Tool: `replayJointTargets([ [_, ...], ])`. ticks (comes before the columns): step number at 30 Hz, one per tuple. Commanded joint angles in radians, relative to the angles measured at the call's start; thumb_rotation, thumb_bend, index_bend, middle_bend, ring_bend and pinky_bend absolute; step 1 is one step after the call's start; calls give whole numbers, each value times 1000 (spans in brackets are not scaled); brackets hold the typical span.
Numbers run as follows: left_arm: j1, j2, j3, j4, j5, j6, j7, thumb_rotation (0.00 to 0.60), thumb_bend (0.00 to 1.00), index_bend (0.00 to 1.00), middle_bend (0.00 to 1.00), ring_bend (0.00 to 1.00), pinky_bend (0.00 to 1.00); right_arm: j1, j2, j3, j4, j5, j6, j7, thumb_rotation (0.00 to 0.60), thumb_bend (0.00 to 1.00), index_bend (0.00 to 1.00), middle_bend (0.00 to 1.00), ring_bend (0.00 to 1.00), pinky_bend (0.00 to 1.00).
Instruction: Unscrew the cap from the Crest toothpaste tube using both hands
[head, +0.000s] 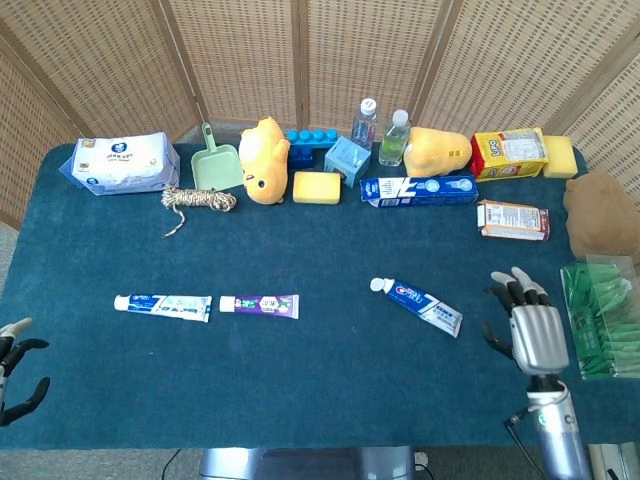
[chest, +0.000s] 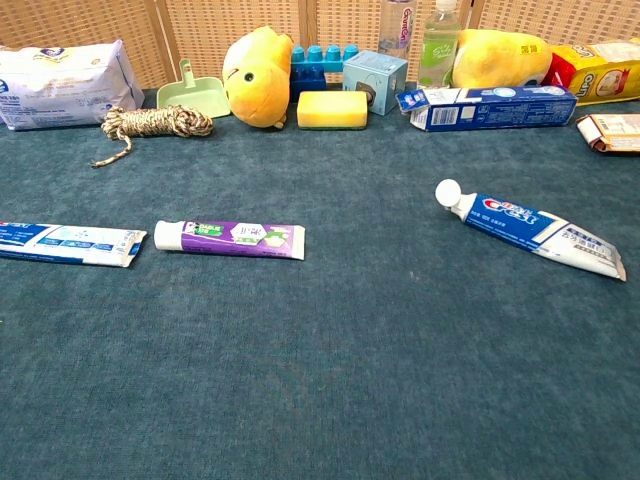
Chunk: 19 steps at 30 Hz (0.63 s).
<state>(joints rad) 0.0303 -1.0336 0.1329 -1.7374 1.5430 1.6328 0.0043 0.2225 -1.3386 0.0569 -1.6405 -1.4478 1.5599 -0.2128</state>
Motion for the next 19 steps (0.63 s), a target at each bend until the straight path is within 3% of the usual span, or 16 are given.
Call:
replayJointTargets([
  [1,16,-9,3,20,4,13,15,600,315,299,157,130,142,-30,6,-22,-16,-35,33,-30,600,332,368,279,129,221],
  [19,66,-24,-10,-9,70,67,73,600,316,295,165,129,139,-80,39,-49,-15,-98,33,32,600,327,368,279,130,218],
])
